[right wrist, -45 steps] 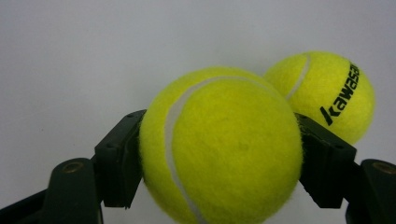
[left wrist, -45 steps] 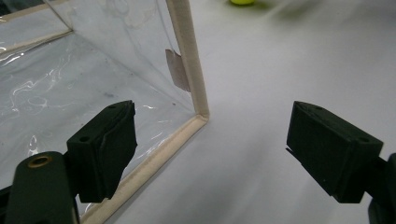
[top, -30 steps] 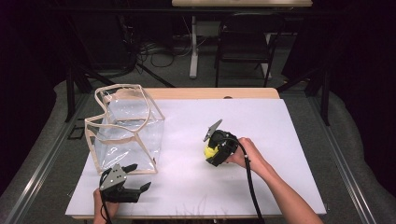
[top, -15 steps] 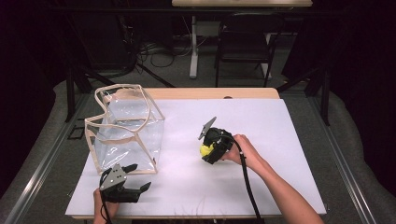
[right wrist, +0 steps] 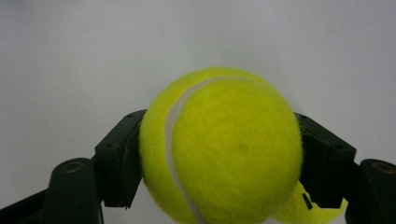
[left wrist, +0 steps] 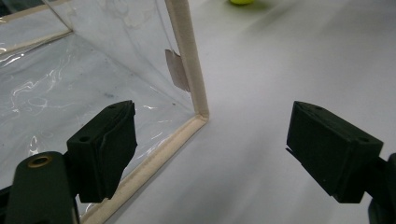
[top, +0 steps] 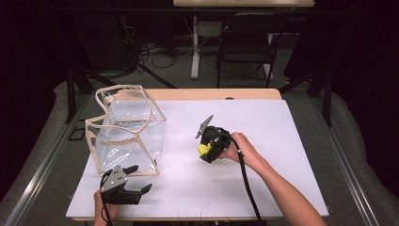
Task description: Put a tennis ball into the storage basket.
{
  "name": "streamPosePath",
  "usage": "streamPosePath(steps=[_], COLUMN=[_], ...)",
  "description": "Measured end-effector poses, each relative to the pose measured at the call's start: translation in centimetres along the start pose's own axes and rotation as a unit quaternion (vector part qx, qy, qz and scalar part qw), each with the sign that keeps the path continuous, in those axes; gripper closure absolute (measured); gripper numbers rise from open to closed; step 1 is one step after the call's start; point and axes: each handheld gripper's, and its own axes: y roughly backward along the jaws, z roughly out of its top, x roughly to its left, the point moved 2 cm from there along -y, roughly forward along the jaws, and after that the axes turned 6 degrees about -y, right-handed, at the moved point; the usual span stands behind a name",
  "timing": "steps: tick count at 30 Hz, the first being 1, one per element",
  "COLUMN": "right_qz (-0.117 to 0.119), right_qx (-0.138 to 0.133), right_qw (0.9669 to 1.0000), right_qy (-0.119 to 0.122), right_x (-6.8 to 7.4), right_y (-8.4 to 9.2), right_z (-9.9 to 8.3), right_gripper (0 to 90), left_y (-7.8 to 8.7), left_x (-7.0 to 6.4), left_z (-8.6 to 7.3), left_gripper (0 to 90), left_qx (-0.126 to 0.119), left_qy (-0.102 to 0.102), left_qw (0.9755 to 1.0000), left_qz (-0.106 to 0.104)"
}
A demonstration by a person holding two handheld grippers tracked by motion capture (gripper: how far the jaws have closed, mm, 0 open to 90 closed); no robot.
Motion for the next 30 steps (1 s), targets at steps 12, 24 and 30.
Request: streamPosePath(steps=[12,24,30], right_qz=[0.004,0.005,0.004], right_qx=[0.004,0.01,0.015], right_qw=[1.0,0.9998,0.9997], right_qy=[0.008,0.018,0.017], right_x=[-0.2,-0.4,-0.6], right_y=[-0.3,-0.8,-0.9], right_z=[1.3,2.4,2.9], right_gripper=[26.2,26.2,26.2], left_y=[0.0,-0.1,0.0], left_x=[0.0,0.0,0.0], left_z=[0.0,0.0,0.0], left_gripper=[15.9,15.9,15.9], left_qx=[0.0,-0.001,-0.002], left_qy=[0.0,-0.001,0.0], left_qw=[1.0,1.0,1.0], left_qz=[-0.001,-0.002,-0.002])
